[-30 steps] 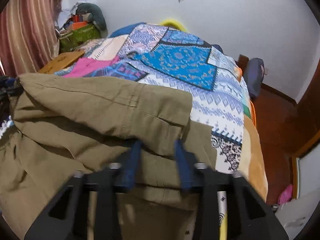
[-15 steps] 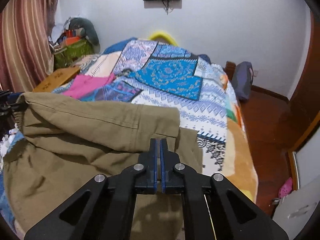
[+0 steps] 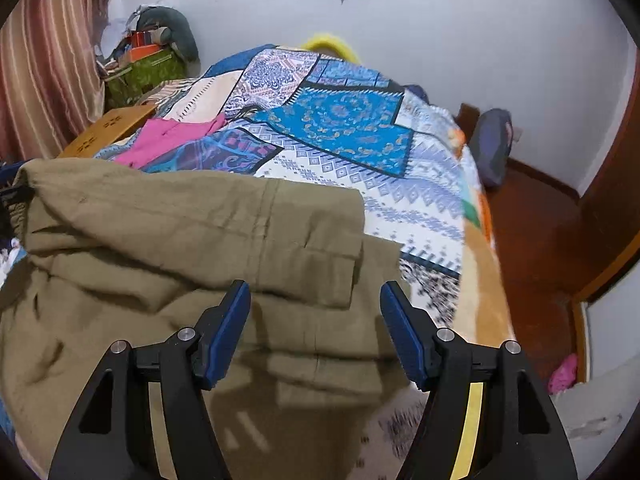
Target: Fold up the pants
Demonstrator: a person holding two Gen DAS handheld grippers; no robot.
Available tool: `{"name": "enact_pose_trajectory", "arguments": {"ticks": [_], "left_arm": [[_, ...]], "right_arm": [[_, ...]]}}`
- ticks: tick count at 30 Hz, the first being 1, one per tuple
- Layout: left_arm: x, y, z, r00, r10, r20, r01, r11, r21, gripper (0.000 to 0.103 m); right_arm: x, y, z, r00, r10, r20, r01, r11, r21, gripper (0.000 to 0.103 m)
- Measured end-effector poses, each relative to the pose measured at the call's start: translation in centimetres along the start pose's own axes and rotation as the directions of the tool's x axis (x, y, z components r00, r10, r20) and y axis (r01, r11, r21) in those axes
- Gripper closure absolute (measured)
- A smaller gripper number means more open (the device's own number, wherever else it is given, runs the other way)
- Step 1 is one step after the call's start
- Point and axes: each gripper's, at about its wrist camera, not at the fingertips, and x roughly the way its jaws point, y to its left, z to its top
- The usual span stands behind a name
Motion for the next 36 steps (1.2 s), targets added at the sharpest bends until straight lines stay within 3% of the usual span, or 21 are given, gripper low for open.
{"name": "enact_pose_trajectory", "arguments": {"ticks": [2,4,6,8,15,21,29,36], "left_arm": [[0.3,-0.1,-0.2,1.000,0.008,0.005,-0.008,1.000,0.016,0.051],[0.5,-0.3,-0.4,1.000,0.018,0.008,-0.018,0.999,0.027,0.051],[0.8,-0.5,-0.6,1.000,0.029,0.008,-0.029,0.999,0.038,0.050],[1.1,-0.6,-0.7,0.999,0.037,0.008,-0.037,0.998,0.045,0.050],[1.4,-0.4,-0.7,0.999,0.042,0.000,-0.042,0.999,0.033,0.050],[0.5,-0.3,-0.1,0.999,0.040,0.013,-0.041,0.999,0.020,0.050],[-2.1,-0.6,0.9,0.997,0.027,0.066,-0.028,0.999,0.018,0.050],[-5.6,-1.7,0.2,0.994,-0.001,0.109,-0.006,0.998,0.067,0.050]], "right_arm": [[1.2,-0.5,0.5,0.998,0.069,-0.015,-0.068,0.997,0.021,0.042],[2.4,-0.6,0.8,0.992,0.113,-0.054,-0.111,0.993,0.035,0.050],[3.4,-0.4,0.8,0.991,0.112,-0.075,-0.110,0.994,0.029,0.068],[4.3,-0.4,0.5,0.991,0.093,-0.096,-0.091,0.996,0.027,0.078],[3.6,-0.5,-0.5,0.992,0.093,-0.085,-0.088,0.995,0.057,0.095],[1.3,0.1,0.3,0.999,0.026,-0.023,-0.025,0.999,0.030,0.098],[-4.8,-0.8,1.1,0.997,0.010,0.075,-0.014,0.998,0.060,0.098],[-11.1,0.4,-1.2,0.992,0.008,0.126,-0.016,0.998,0.061,0.098]]}}
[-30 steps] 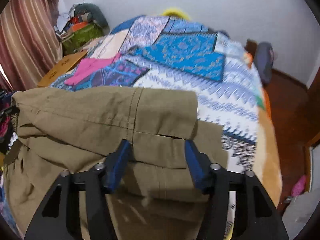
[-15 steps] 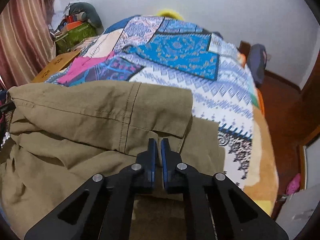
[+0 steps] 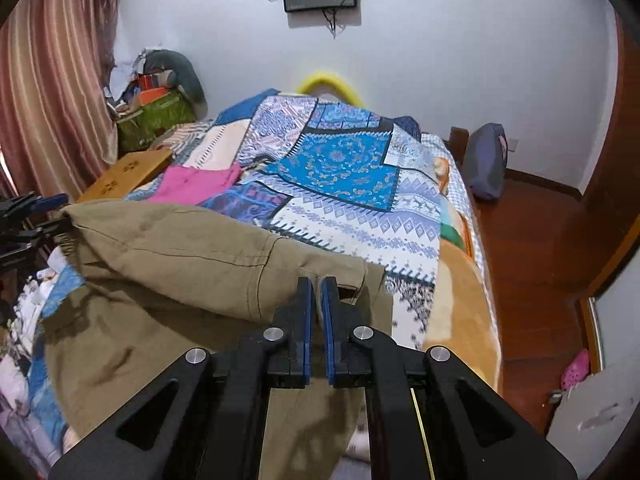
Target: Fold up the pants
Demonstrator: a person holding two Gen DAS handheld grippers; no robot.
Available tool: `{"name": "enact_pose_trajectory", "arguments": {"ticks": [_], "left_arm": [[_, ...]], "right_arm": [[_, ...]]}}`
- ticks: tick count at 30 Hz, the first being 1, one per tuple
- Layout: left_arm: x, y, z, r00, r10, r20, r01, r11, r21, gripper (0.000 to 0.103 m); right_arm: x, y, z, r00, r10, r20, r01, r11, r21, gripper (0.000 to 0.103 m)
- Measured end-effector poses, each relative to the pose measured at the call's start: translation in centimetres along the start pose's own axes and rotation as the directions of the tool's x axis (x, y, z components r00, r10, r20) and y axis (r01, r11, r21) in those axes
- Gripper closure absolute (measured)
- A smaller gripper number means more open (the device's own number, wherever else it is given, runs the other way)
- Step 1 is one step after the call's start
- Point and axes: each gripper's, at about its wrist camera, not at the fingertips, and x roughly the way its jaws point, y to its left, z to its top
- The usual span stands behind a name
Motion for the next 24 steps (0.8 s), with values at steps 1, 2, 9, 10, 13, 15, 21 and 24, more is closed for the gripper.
{"name": "enact_pose_trajectory", "arguments": {"ticks": [1,2,9,10,13,15,21,24], "left_arm": [[-0.4,-0.1,-0.2,1.000,-0.005,0.001,0.005,1.000,0.002,0.050],[-0.8,-0.2,-0.4,1.000,-0.011,0.001,0.011,1.000,0.003,0.050],[-3.5,-1.5,-3.3,0.999,-0.052,-0.015,0.053,0.998,0.044,0.050],[-3.7,-1.8,-3.7,0.998,-0.058,-0.019,0.059,0.997,0.052,0.050],[-4.1,-2.4,-5.4,0.996,-0.078,-0.039,0.081,0.994,0.068,0.050],[-4.1,-2.7,-6.4,0.994,-0.094,-0.062,0.098,0.993,0.068,0.050],[-3.7,-2.8,-9.4,0.983,-0.126,-0.131,0.131,0.991,0.032,0.050],[-4.1,-2.6,-10.4,0.980,-0.136,-0.144,0.139,0.990,0.013,0.050]], "right_arm": [[-0.7,0.2,-0.5,1.000,0.003,0.003,-0.003,1.000,0.006,0.098],[-1.5,0.5,-1.1,1.000,0.007,0.004,-0.007,1.000,0.009,0.098],[-5.9,2.6,-5.3,1.000,0.004,0.005,-0.004,0.999,0.043,0.098],[-6.3,2.7,-5.9,1.000,0.007,0.002,-0.007,0.999,0.051,0.098],[-7.2,3.3,-7.9,1.000,0.009,-0.008,-0.009,0.997,0.079,0.098],[-7.3,3.6,-9.4,1.000,0.004,-0.020,-0.002,0.994,0.105,0.098],[-6.3,3.9,-13.5,0.997,0.004,-0.079,0.011,0.981,0.196,0.099],[-5.8,3.8,-14.9,0.996,0.006,-0.094,0.016,0.972,0.235,0.098]]}}
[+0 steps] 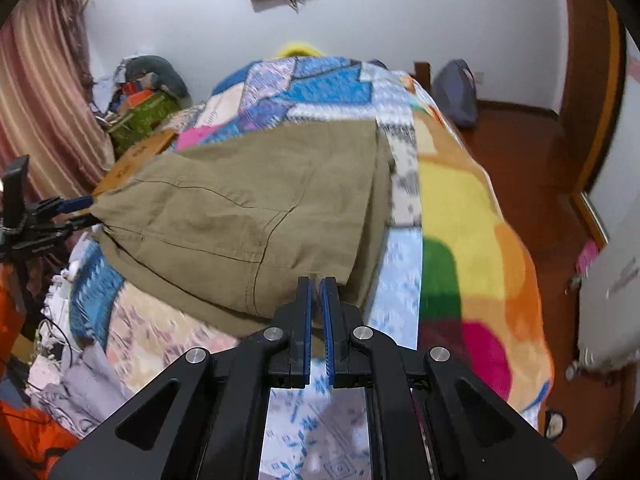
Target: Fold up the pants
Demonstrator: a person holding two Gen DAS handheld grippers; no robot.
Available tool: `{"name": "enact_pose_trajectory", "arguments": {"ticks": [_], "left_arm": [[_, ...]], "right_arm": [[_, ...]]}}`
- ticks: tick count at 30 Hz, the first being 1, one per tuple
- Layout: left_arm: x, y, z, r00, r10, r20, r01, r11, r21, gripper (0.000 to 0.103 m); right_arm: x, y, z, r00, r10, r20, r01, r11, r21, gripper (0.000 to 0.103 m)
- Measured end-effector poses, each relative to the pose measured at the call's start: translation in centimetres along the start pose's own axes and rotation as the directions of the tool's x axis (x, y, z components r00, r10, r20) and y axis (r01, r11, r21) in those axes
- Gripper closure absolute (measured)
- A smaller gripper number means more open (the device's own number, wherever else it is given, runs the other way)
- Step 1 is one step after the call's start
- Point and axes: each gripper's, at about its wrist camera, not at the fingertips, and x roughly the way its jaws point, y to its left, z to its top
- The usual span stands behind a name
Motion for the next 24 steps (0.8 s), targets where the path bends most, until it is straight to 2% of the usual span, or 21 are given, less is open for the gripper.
{"name": "enact_pose_trajectory", "arguments": {"ticks": [5,9,10,12,15,19,24], "left_arm": [[-1.0,0.9,-0.2,1.000,-0.001,0.007,0.001,0.999,-0.038,0.050],[-2.4,1.0,0.8,0.999,-0.007,0.042,0.009,0.998,-0.056,0.050],[-2.7,0.9,1.3,0.999,-0.012,0.050,0.014,0.998,-0.057,0.050],[-3.0,0.5,2.3,0.998,-0.019,0.067,0.022,0.998,-0.052,0.048],[-2.8,-1.0,3.4,0.997,-0.012,0.080,0.012,1.000,0.002,0.046],[-1.8,-4.1,3.3,0.998,-0.001,0.066,-0.007,0.992,0.129,0.046],[-0.3,-7.6,2.5,0.999,-0.023,0.030,0.014,0.964,0.265,0.046]], "right_arm": [[-0.8,0.2,-0.7,1.000,-0.027,0.009,0.026,1.000,0.013,0.098],[-1.9,1.0,0.3,0.998,-0.039,0.043,0.040,0.999,-0.023,0.097],[-2.0,1.3,0.5,0.998,-0.038,0.051,0.040,0.999,-0.033,0.096],[-2.4,1.8,1.2,0.997,-0.039,0.072,0.043,0.997,-0.056,0.082],[-2.5,3.1,1.6,0.993,-0.057,0.104,0.068,0.993,-0.101,0.064],[-1.6,5.6,1.8,0.995,-0.010,0.095,0.025,0.987,-0.159,0.062],[0.2,8.8,1.3,0.998,0.032,0.059,-0.018,0.972,-0.235,0.062]]}}
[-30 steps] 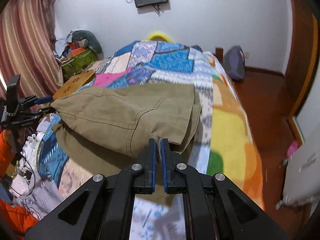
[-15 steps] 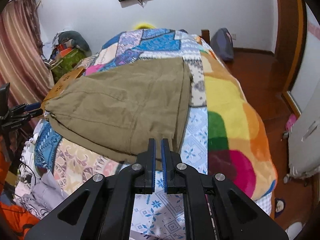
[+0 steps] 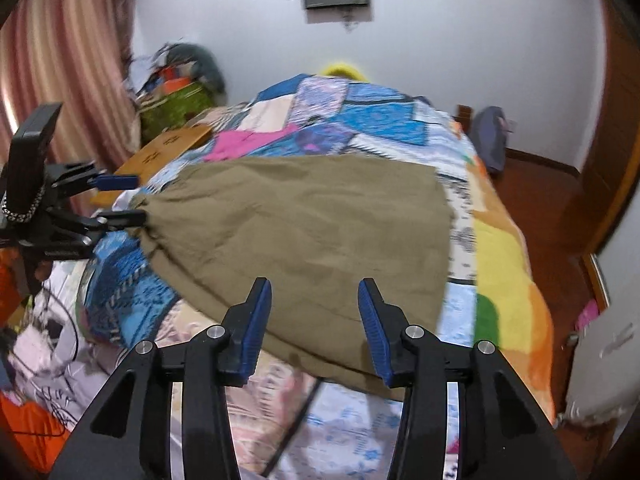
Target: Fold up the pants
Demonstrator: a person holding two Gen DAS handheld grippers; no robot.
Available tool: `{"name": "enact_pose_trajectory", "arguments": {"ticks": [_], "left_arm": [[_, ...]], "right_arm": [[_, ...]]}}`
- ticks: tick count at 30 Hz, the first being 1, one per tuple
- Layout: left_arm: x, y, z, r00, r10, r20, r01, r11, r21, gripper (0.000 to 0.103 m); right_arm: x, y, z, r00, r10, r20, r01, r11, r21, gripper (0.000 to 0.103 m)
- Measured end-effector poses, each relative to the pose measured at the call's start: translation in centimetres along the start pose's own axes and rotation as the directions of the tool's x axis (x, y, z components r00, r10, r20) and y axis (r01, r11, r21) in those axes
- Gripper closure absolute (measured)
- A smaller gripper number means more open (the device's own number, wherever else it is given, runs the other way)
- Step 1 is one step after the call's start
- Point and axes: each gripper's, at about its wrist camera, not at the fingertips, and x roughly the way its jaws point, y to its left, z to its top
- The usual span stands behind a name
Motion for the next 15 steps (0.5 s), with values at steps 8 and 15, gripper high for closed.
{"name": "enact_pose_trajectory", "arguments": {"ticks": [8,15], "left_arm": [[2.8,-2.9,0.1,0.998,0.033,-0.048,-0.025,0.985,0.172,0.046],[2.4,-1.2,2.1,0.997,-0.063,-0.039,0.066,0.995,0.075,0.047]], "right_arm": [[2.8,3.0,0.2,0.996,0.082,-0.030,-0.083,0.996,-0.043,0.061],[4.4,4.9,0.5,0.996,0.079,-0.048,-0.083,0.991,-0.107,0.049]]}}
